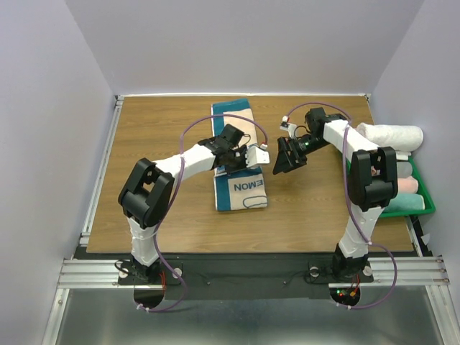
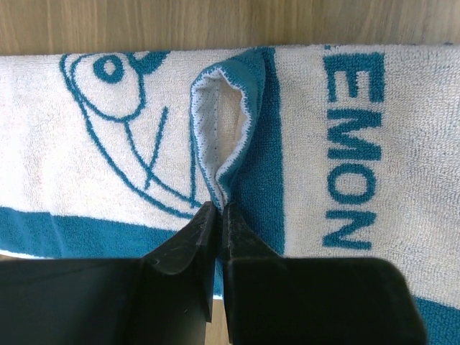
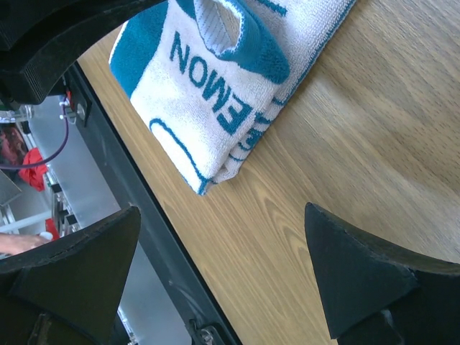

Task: Roll the towels
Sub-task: Fold the towel

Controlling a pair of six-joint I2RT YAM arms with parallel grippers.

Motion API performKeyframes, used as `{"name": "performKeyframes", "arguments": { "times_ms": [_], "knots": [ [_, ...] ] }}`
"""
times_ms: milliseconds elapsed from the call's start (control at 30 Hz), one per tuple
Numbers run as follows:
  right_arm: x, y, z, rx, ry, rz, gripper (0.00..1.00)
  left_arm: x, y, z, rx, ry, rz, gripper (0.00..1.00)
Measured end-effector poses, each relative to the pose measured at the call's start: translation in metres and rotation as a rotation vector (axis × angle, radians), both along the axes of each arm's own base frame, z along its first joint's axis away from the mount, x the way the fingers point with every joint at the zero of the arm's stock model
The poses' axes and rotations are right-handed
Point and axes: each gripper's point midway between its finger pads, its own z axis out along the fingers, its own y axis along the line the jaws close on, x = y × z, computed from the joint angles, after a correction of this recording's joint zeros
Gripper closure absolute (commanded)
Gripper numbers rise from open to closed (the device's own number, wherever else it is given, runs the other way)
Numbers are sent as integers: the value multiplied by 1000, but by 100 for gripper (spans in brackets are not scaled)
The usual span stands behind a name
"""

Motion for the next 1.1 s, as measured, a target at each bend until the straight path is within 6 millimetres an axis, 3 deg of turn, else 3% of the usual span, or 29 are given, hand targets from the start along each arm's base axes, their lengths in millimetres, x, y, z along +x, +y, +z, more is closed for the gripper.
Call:
{"name": "performKeyframes", "arguments": {
  "times_ms": [433, 1100],
  "knots": [
    [-7, 0, -5, 5, 22, 6, 0, 7, 7, -5, 8, 0, 14, 99],
    [-22, 2, -13, 38, 75, 17, 0, 4, 1, -5, -5, 18, -5, 98]
  ]
}}
